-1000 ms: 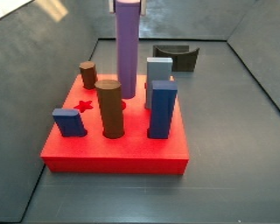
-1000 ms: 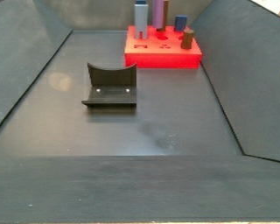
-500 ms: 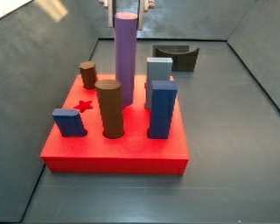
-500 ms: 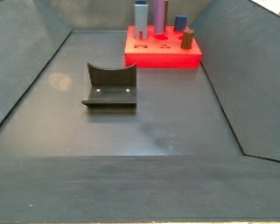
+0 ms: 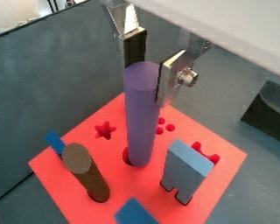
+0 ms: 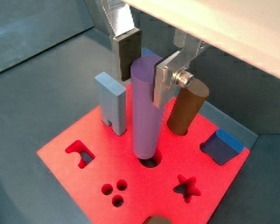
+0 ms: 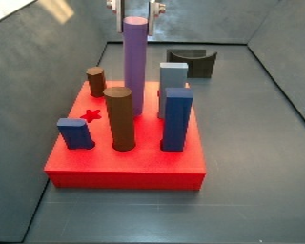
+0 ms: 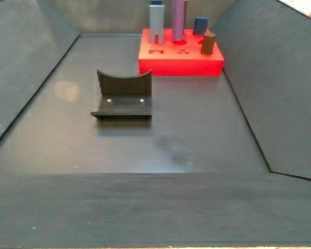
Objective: Pick up the round object. Move up. Move to above the board. Insert the round object.
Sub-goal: Insert the round object.
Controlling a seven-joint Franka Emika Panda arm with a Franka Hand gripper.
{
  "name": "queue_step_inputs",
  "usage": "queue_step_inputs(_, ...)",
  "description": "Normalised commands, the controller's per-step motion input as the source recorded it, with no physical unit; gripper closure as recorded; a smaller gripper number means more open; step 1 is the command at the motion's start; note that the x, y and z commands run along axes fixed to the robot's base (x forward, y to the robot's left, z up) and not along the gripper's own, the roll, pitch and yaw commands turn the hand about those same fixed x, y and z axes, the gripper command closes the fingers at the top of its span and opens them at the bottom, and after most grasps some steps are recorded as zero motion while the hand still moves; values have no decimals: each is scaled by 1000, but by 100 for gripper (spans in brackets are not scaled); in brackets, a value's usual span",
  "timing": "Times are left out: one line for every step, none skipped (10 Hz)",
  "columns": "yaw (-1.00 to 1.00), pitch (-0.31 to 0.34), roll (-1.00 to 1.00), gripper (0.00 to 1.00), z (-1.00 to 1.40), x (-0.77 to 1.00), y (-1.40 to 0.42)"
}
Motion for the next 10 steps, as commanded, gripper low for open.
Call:
queue_step_inputs(0, 0, 0, 100, -23, 0, 0)
queue_step_inputs(0, 0, 0, 100, -80, 0, 0)
queue_step_inputs(0, 0, 0, 100, -114, 0, 0)
queue_step_inputs(0, 0, 0, 100, -106, 0, 0)
queue_step_inputs(0, 0, 0, 100, -100, 0, 0)
queue_step_inputs(0, 0, 0, 100, -86, 0, 0)
queue_step_inputs(0, 0, 0, 100, -77, 0, 0)
queue_step_inputs(0, 0, 0, 100, -60, 0, 0)
queue_step_inputs(0, 0, 0, 100, -54, 0, 0)
queue_step_inputs(0, 0, 0, 100, -57, 0, 0)
